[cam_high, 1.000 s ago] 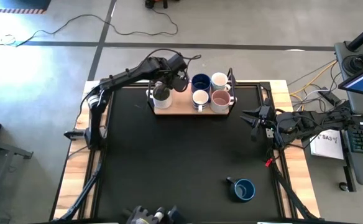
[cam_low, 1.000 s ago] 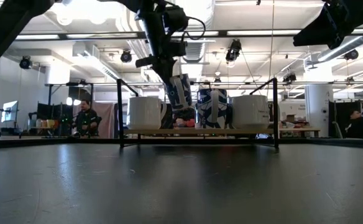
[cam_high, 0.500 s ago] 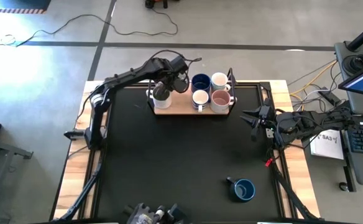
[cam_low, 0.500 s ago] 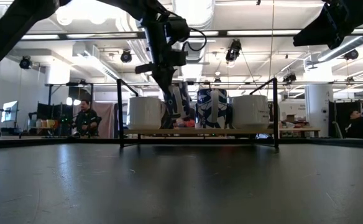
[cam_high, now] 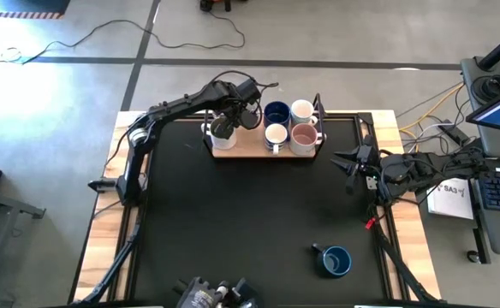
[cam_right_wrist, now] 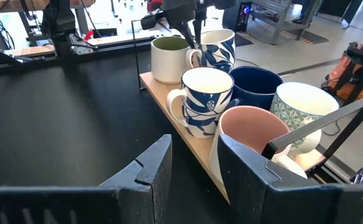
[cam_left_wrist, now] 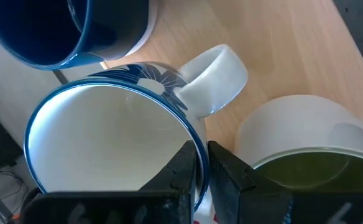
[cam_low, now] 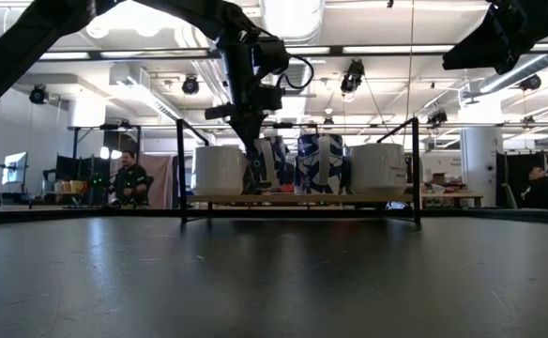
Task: Place coffee mugs
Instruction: Put the blue mug on the shelf
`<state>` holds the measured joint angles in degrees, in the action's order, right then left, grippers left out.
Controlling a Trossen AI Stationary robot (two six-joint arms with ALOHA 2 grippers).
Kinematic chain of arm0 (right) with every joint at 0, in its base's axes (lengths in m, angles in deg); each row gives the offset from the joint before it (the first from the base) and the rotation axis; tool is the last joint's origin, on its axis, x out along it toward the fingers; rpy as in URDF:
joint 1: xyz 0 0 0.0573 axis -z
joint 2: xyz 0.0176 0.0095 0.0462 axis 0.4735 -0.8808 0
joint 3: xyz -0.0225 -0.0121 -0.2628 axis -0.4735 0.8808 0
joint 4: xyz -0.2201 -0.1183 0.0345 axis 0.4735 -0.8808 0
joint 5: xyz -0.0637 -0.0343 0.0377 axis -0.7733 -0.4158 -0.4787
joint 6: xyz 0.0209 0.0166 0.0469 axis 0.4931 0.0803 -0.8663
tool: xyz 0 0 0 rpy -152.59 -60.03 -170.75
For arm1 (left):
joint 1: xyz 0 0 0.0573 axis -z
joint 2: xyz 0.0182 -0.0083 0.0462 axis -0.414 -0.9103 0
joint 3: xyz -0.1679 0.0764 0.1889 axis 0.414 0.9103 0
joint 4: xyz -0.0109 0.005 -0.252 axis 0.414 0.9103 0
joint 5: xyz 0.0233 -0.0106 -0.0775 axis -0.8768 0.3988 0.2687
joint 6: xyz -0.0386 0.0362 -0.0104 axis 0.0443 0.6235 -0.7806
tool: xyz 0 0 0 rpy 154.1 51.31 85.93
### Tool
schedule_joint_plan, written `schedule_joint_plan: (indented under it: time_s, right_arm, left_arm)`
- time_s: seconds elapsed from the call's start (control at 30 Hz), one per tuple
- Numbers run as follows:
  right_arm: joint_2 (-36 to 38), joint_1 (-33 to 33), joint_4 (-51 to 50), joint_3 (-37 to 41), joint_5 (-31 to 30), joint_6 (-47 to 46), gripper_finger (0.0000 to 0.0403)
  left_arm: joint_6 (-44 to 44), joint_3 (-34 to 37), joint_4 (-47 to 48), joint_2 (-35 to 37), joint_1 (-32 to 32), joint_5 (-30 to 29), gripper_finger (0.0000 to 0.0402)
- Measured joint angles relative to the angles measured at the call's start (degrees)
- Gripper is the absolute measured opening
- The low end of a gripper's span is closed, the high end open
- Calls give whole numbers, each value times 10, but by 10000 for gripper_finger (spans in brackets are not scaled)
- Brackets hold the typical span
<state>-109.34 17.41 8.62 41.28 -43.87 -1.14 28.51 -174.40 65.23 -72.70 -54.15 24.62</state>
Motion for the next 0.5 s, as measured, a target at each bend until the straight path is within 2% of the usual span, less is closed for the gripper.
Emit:
schedule_joint_plan:
  time_s: [0.5]
  right_arm:
    - [0, 0, 0, 0, 0, 0, 121]
  left_arm:
    - [37, -1, -1, -6, -6, 3, 13]
